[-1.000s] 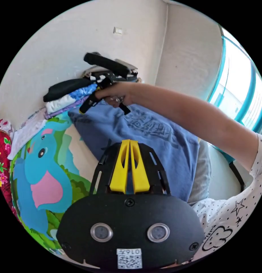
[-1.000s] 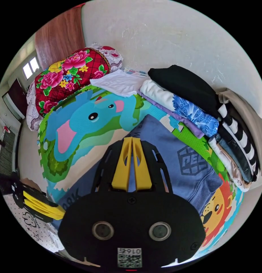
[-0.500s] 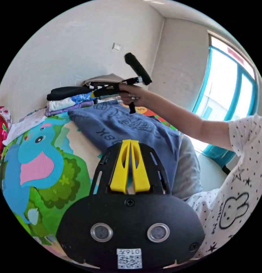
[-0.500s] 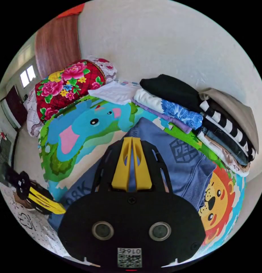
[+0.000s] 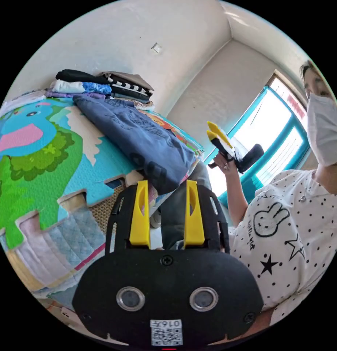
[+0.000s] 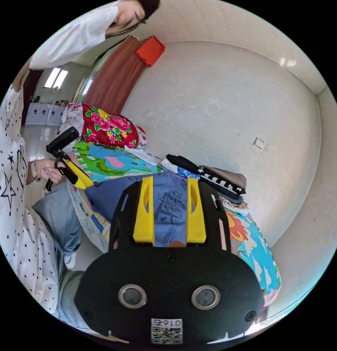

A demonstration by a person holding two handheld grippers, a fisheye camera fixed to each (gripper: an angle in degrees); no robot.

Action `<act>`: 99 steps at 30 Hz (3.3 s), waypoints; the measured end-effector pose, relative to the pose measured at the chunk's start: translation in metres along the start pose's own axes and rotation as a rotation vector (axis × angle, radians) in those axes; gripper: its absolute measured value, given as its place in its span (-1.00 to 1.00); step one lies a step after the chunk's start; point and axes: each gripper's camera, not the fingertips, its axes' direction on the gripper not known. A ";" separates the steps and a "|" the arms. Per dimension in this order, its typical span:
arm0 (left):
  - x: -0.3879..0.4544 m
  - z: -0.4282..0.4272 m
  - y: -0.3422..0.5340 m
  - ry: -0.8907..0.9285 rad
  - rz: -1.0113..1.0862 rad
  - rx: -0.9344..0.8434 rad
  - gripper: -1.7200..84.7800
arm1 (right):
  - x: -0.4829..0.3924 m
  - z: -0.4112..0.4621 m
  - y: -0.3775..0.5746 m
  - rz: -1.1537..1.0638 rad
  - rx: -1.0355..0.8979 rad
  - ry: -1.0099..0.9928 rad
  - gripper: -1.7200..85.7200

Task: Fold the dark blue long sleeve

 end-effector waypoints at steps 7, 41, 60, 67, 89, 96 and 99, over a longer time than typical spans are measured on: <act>-0.019 0.006 -0.005 0.027 -0.060 -0.060 -0.72 | -0.050 -0.058 0.001 -0.107 0.029 -0.089 -0.63; 0.184 -0.018 0.054 -0.867 0.407 0.139 -0.54 | -0.085 -0.093 -0.093 0.015 -0.328 -0.153 -0.90; 0.260 0.105 0.012 -0.866 0.890 -0.019 -0.94 | -0.094 -0.102 -0.100 -0.157 -0.335 -0.078 -0.85; 0.241 0.087 -0.021 -0.708 0.750 -0.005 -0.98 | -0.129 -0.077 -0.047 -0.417 -0.361 0.227 -0.66; 0.197 0.123 -0.061 -0.610 0.907 -0.309 -0.97 | -0.051 0.075 -0.080 -0.669 -0.531 -0.117 -0.84; 0.199 0.125 -0.087 -0.436 0.930 -0.559 -0.97 | -0.045 0.133 -0.103 -0.783 -0.651 -0.313 -0.86; 0.205 0.121 -0.099 -0.328 0.924 -0.639 -0.97 | -0.040 0.156 -0.114 -0.767 -0.742 -0.525 -0.86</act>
